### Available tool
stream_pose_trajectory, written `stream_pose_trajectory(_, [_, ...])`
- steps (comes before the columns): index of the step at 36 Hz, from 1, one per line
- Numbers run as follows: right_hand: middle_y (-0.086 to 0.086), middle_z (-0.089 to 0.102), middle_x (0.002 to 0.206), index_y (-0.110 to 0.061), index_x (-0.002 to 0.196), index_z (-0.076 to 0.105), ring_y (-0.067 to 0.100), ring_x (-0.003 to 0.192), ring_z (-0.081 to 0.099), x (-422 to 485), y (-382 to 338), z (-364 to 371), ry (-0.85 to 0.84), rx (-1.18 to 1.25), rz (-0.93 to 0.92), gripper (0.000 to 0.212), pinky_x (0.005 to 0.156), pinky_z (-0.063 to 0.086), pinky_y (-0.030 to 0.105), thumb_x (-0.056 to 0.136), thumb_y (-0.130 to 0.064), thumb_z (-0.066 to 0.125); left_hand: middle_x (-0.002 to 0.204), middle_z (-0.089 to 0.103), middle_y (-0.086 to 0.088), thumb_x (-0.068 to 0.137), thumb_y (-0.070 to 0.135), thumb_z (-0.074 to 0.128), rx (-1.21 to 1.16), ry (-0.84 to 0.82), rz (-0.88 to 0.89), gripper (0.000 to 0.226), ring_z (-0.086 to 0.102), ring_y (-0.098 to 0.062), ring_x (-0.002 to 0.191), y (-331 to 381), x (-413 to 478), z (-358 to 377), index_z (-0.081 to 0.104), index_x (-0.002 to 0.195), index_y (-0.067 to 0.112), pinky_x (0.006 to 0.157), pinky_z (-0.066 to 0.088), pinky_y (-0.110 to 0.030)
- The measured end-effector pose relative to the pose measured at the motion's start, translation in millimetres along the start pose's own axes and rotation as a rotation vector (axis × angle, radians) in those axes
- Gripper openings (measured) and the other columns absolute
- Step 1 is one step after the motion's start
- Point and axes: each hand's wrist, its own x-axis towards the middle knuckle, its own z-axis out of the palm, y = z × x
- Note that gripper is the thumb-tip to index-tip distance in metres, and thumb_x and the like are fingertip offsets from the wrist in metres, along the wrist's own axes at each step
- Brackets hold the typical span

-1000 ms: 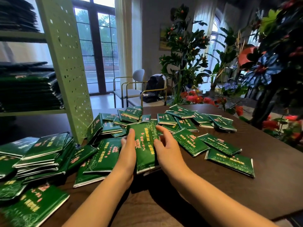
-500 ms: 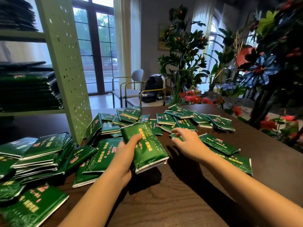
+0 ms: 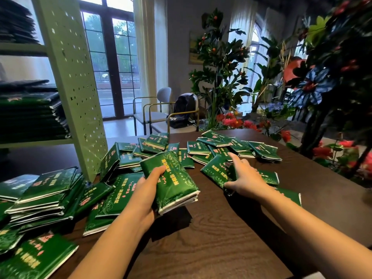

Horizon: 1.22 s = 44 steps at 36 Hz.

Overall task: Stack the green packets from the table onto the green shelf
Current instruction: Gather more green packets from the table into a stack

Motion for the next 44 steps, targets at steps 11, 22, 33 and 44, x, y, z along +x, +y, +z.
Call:
stream_pose_trajectory(11, [-0.001,0.050,0.123,-0.029,0.149,0.019,0.003,0.100,0.053,-14,-12,-8,0.232,0.691,-0.204,0.095,0.076,0.043,0.008,0.077,-0.003,0.076,0.090,0.073,-0.015,0.085,0.031,0.065,0.025,-0.052,-0.061,0.046,0.068,-0.029,0.074,-2,0,-1,0.061,0.123,0.005,0.082,0.054,-0.045])
stream_pose_trajectory(22, [0.012,0.063,0.104,-0.019,0.136,0.044,0.013,0.088,0.068,-14,-35,-18,0.168,1.559,-0.067,0.059,0.063,0.051,0.018,0.085,0.005,0.060,0.092,0.072,-0.018,0.090,0.025,0.062,0.135,-0.095,-0.140,0.040,0.068,-0.031,0.079,-3,0,1,0.061,0.122,0.001,0.089,0.052,-0.047])
stream_pose_trajectory(33, [0.000,0.071,0.083,-0.018,0.108,0.064,0.016,0.074,0.065,-8,-42,-25,0.168,1.660,-0.054,0.024,0.063,0.055,0.028,0.089,-0.006,0.058,0.073,0.070,-0.014,0.091,0.025,0.059,0.157,-0.160,-0.114,0.021,0.067,-0.027,0.062,-5,-7,-2,0.064,0.094,0.005,0.076,0.054,-0.039])
stream_pose_trajectory(44, [0.003,0.067,0.081,-0.014,0.095,0.064,0.013,0.067,0.061,-23,-54,-17,-0.051,1.213,-0.249,0.013,0.064,0.050,0.027,0.088,-0.003,0.060,0.084,0.074,-0.018,0.095,0.041,0.048,0.223,-0.258,-0.140,0.043,0.071,-0.028,0.067,-3,-14,0,0.073,0.088,0.008,0.080,0.052,-0.039])
